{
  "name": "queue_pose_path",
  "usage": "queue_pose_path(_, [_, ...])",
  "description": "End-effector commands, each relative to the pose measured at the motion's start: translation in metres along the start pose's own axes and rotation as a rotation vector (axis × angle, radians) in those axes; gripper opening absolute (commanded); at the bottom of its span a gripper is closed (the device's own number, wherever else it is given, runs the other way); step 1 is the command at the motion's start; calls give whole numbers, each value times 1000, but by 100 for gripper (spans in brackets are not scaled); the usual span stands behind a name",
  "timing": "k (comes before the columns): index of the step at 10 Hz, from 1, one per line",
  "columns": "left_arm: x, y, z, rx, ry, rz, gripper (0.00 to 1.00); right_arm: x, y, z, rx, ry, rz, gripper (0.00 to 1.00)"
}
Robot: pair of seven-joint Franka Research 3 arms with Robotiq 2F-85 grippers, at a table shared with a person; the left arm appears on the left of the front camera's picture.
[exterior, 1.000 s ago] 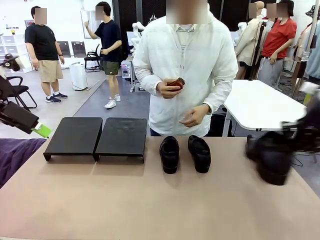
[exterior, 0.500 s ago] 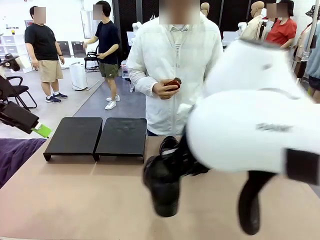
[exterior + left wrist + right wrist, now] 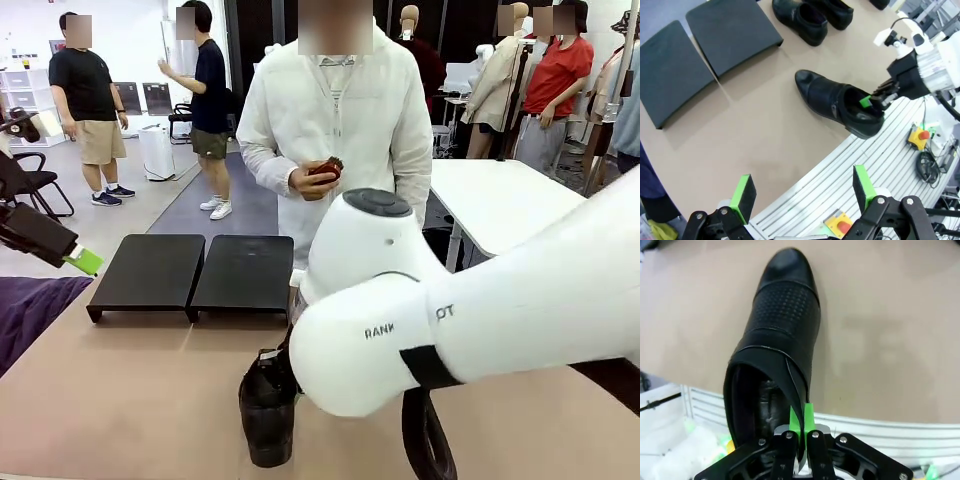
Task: Organize the shoes by placing them on the stand.
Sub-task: Pick up one Shoe and place it in the middle of the table.
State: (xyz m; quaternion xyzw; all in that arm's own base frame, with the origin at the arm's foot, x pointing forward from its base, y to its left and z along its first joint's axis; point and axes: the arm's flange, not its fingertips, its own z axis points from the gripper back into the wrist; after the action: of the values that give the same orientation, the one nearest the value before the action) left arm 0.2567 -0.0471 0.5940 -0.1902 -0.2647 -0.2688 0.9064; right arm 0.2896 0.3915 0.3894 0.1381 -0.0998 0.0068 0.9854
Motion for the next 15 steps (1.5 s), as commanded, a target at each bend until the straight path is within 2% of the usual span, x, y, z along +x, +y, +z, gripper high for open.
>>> queue_pose_path(1, [-1, 2, -2, -10, -10, -11, 100, 26, 17, -26, -27, -83, -18, 0])
queue_pose_path(2, [-1, 2, -2, -10, -10, -11, 100, 31, 15, -33, -11, -41, -20, 0])
queue_pose_path(4, [-1, 2, -2, -10, -10, -11, 100, 40, 9, -47, -30, -45, -29, 0])
queue_pose_path(5, [-1, 2, -2, -10, -10, -11, 100, 42, 6, -49, -22, -28, -34, 35])
queue_pose_path(6, [-1, 2, -2, -10, -10, -11, 100, 42, 5, -49, -15, -23, -37, 94])
queue_pose_path(7, [-1, 2, -2, -10, -10, -11, 100, 42, 5, -49, -11, -13, -44, 100])
queue_pose_path(9, [-1, 2, -2, -10, -10, -11, 100, 41, 0, -38, 13, 29, -50, 100])
queue_pose_path(10, [-1, 2, -2, -10, -10, -11, 100, 43, -7, -19, 41, 38, -71, 100])
queue_pose_path(11, [-1, 2, -2, -10, -10, -11, 100, 47, -22, 7, 25, 6, -92, 100])
queue_pose_path(12, [-1, 2, -2, -10, -10, -11, 100, 49, -43, 38, -4, -14, -53, 100])
queue_pose_path(13, [-1, 2, -2, -10, -10, -11, 100, 49, -75, 77, -12, 23, -5, 100])
queue_pose_path(14, [-1, 2, -2, -10, -10, -11, 100, 48, -107, 111, 19, 99, 97, 100])
queue_pose_path(15, [-1, 2, -2, -10, -10, -11, 100, 49, -144, 138, -25, 136, 122, 100])
